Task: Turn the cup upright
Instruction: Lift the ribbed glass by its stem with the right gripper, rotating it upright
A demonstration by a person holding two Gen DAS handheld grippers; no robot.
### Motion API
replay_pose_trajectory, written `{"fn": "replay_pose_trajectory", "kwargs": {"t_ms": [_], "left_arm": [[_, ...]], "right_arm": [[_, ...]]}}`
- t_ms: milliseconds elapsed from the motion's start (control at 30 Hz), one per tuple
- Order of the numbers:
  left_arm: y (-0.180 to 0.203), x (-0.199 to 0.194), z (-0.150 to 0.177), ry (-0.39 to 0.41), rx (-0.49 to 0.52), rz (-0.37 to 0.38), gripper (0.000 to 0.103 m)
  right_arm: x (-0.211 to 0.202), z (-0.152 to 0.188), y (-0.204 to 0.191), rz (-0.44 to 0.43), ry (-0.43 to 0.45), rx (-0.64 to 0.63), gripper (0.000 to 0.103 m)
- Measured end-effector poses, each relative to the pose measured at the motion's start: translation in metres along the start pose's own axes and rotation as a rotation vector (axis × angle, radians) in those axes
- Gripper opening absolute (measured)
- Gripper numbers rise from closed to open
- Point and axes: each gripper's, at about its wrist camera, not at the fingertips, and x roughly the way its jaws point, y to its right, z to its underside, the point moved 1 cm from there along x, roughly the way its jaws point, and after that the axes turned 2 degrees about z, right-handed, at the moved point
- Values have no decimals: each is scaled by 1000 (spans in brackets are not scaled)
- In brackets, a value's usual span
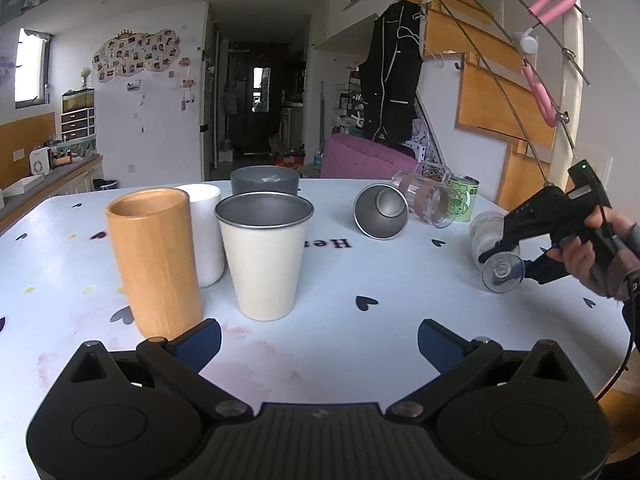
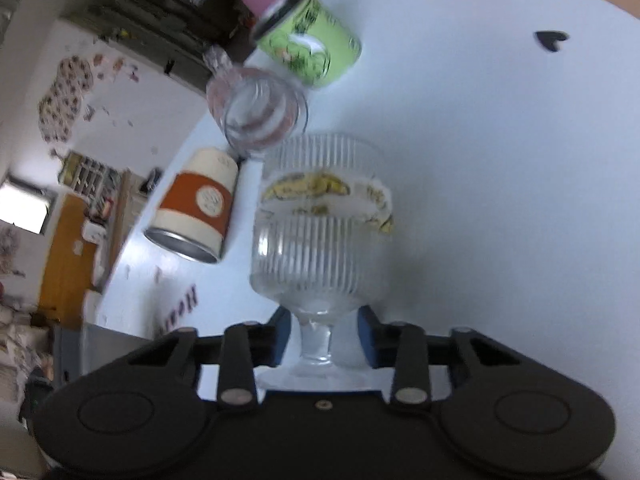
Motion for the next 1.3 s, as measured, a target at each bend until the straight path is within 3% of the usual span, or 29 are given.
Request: {"fn": "replay_pose_trajectory", "kwargs": {"t_ms": [100,267,533,767,933,1100,1300], "left_arm": [[-2,0,0,-2,-6,1,103],[-1,0,1,-2,-6,12,103],[14,12,1,-35,6,91,103],[44,29,-7,-55,27,255,102],[69,54,-17,-137,-9,410,99],[105,81,-25,-210,28,543,93],[117,125,-48,-296,-127,596,93]], "right_arm": [[4,6,-13,37,-13,-89,18],[-12,16,-21,102,-38,-231,17],[-50,58,8,119,-60,-263,17],[-68,86,21,100,-87,-252,19],[-71,85,20,85,-101,-245,20],[-72,85,18,67,-115,-267,20],[-85,91,21,24,-88,-303,20]]}}
